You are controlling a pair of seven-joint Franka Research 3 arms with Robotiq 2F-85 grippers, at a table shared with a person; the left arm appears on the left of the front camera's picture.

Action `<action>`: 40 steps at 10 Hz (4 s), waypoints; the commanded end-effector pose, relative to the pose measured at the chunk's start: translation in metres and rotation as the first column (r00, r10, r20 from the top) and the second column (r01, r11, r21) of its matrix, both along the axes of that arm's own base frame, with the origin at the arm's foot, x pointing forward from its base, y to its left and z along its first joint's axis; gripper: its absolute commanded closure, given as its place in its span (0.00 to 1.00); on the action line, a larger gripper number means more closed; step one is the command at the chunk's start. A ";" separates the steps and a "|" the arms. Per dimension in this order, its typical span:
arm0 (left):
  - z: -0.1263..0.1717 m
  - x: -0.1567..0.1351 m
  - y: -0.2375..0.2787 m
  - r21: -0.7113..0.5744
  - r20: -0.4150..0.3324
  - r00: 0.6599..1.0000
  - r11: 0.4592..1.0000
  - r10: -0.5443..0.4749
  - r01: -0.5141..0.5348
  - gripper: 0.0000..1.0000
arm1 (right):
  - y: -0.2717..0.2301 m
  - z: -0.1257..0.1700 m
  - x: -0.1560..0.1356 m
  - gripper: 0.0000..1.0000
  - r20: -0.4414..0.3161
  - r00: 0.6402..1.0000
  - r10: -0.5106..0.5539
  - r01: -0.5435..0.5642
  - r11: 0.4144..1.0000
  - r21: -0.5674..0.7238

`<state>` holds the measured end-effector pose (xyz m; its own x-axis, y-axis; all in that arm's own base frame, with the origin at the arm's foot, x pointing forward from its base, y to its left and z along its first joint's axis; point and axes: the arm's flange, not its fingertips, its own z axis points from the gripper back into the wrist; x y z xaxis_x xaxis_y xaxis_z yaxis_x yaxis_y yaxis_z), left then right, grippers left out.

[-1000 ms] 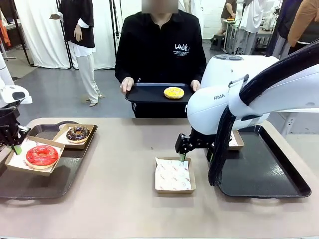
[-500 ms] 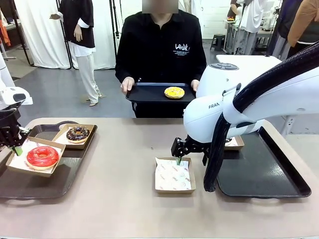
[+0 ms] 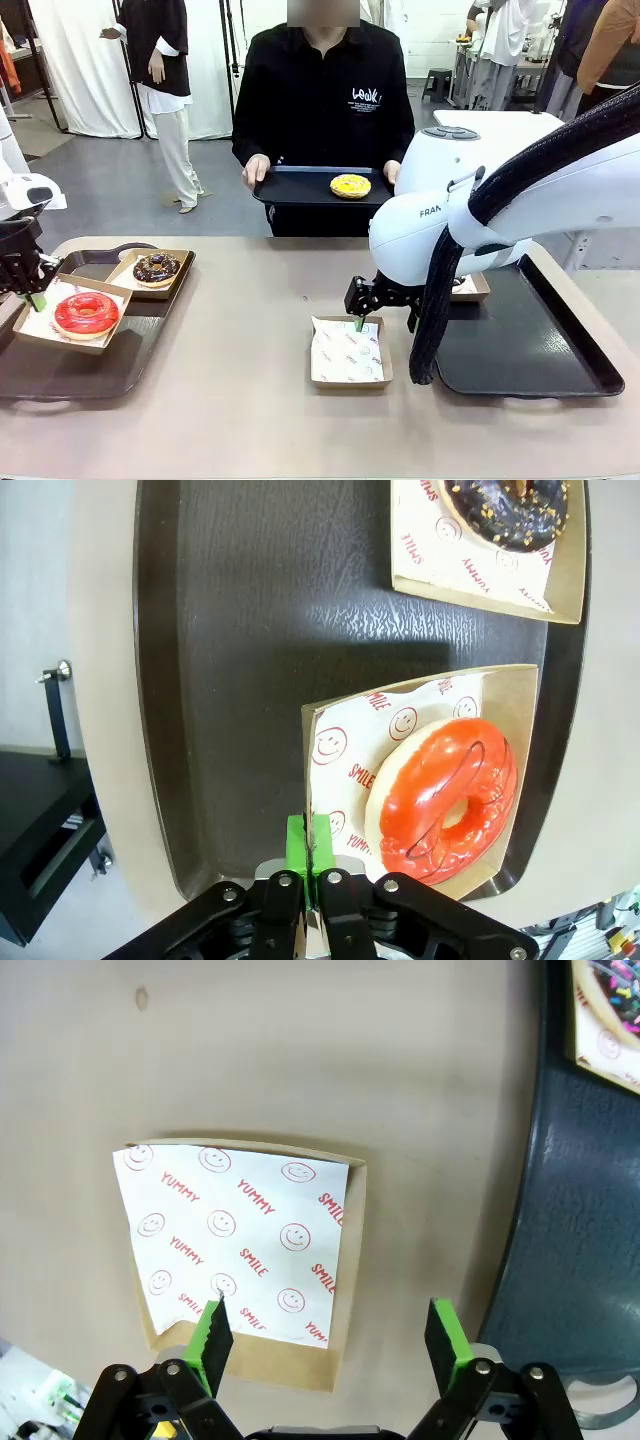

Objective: Individually package the donuts and arrange them on the tray.
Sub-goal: Place the picked Paper togo box on the Handle tray while simultaneously picking up another Paper togo box from the table with the other hand.

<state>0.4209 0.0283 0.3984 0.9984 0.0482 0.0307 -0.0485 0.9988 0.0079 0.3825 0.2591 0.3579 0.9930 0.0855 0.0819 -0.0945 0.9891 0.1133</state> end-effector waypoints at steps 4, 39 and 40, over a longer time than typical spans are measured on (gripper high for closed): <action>-0.025 0.008 -0.004 0.057 0.045 0.999 0.998 0.015 -0.018 0.99 | 0.009 -0.022 -0.009 0.00 -0.016 0.997 -0.073 0.072 0.996 -0.046; 0.040 -0.071 0.229 -0.955 0.193 0.979 0.242 0.068 0.171 0.00 | 0.039 0.209 0.119 1.00 -0.005 0.986 -0.168 0.167 0.981 -0.100; 0.038 -0.081 0.237 -0.947 0.233 0.969 0.247 0.082 0.206 0.00 | 0.036 0.201 0.142 1.00 -0.036 0.985 -0.170 0.164 0.979 -0.123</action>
<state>0.3423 0.2554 0.4323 0.9824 0.1254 0.1384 0.1023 0.2589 -0.9605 0.5014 0.2831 0.5493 0.9958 -0.0557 0.0733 0.0532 0.9980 0.0346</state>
